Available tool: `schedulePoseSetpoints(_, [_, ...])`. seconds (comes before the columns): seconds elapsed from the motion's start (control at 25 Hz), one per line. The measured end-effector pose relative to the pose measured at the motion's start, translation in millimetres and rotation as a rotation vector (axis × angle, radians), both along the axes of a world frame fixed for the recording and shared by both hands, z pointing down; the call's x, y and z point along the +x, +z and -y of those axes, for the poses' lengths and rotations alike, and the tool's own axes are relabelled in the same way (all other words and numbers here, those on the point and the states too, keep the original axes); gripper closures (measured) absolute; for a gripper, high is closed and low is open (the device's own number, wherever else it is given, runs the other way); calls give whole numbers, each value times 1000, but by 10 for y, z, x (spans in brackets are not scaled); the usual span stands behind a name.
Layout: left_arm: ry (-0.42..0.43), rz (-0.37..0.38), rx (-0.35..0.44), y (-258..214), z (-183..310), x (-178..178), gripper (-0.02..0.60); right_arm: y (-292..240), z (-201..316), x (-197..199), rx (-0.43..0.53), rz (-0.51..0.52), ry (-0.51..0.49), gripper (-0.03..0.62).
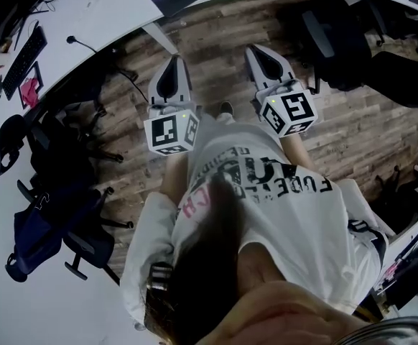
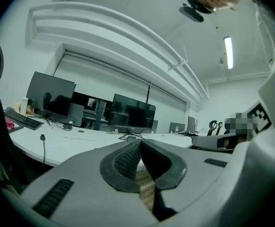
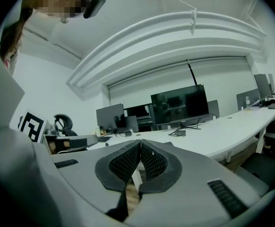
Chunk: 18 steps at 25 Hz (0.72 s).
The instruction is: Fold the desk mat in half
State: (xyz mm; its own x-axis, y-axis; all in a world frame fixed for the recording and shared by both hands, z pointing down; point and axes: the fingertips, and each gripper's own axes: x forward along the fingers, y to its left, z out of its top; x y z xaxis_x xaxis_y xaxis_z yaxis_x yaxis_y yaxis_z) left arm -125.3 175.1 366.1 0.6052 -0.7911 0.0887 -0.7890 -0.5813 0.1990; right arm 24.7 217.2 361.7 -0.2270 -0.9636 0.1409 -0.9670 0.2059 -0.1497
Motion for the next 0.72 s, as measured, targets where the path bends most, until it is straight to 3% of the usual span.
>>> schedulePoseSetpoints(0.72, [1, 31, -13, 44, 402, 279, 577, 148, 384, 318, -31, 45, 22, 594])
